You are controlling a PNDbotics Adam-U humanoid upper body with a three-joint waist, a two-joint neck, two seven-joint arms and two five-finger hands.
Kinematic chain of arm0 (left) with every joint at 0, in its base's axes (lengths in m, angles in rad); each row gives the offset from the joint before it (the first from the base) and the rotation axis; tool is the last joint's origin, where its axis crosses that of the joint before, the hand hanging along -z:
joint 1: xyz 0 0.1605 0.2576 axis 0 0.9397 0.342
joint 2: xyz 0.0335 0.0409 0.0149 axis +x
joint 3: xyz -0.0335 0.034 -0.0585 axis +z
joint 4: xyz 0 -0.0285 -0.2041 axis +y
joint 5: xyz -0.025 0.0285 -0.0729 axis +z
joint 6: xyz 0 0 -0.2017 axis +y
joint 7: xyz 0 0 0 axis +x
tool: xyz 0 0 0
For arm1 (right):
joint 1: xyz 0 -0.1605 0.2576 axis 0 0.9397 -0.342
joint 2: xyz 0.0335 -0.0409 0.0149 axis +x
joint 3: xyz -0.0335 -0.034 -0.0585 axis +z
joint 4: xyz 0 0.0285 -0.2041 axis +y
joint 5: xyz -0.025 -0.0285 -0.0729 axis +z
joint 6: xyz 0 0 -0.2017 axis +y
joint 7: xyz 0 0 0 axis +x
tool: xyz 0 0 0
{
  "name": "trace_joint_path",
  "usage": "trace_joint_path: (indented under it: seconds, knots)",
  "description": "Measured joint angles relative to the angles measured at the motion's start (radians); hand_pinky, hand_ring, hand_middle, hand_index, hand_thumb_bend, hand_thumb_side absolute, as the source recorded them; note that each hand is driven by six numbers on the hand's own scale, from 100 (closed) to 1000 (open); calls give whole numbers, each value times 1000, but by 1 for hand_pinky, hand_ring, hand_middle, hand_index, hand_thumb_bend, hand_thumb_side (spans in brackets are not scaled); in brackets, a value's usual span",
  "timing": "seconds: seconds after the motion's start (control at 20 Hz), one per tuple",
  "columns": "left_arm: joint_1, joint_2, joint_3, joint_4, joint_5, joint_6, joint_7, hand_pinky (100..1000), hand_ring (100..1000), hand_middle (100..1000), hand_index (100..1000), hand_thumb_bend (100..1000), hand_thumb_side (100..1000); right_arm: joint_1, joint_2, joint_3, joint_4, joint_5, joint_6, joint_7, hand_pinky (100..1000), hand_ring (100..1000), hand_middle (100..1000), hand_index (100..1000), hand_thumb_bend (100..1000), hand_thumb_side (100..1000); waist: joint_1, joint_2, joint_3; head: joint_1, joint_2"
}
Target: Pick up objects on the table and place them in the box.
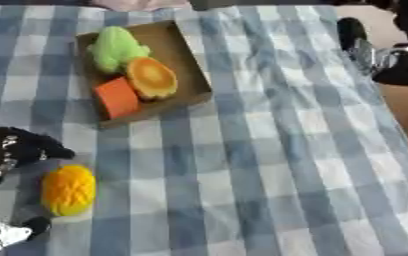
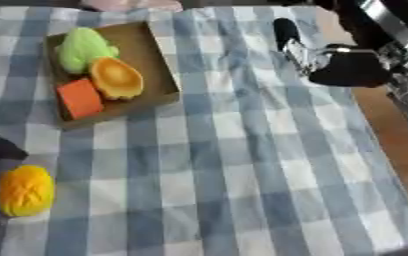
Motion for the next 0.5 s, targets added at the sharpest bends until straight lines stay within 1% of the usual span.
trace_joint_path:
  seconds: [0.15,0.3,0.45,0.5]
  knots:
    - [-3,-8,-7,0,-14,15,-19,914,862,829,940,346,390,0,0,0,0,0,-2,1,811,793,760,869,100,301,0,0,-1,2,0]
    - [-9,-15,-13,0,-33,30,-34,914,867,833,940,351,393,0,1,0,0,0,-5,2,811,793,760,869,100,300,0,2,-4,4,-1]
    - [-9,-17,-18,0,-57,46,-50,914,872,835,939,324,380,1,1,3,0,1,-7,1,811,793,760,869,100,302,0,5,-5,6,-2]
    - [-9,-18,-19,0,-65,51,-55,913,872,835,939,314,372,1,2,4,0,1,-7,2,811,793,760,869,100,285,0,5,-5,7,-3]
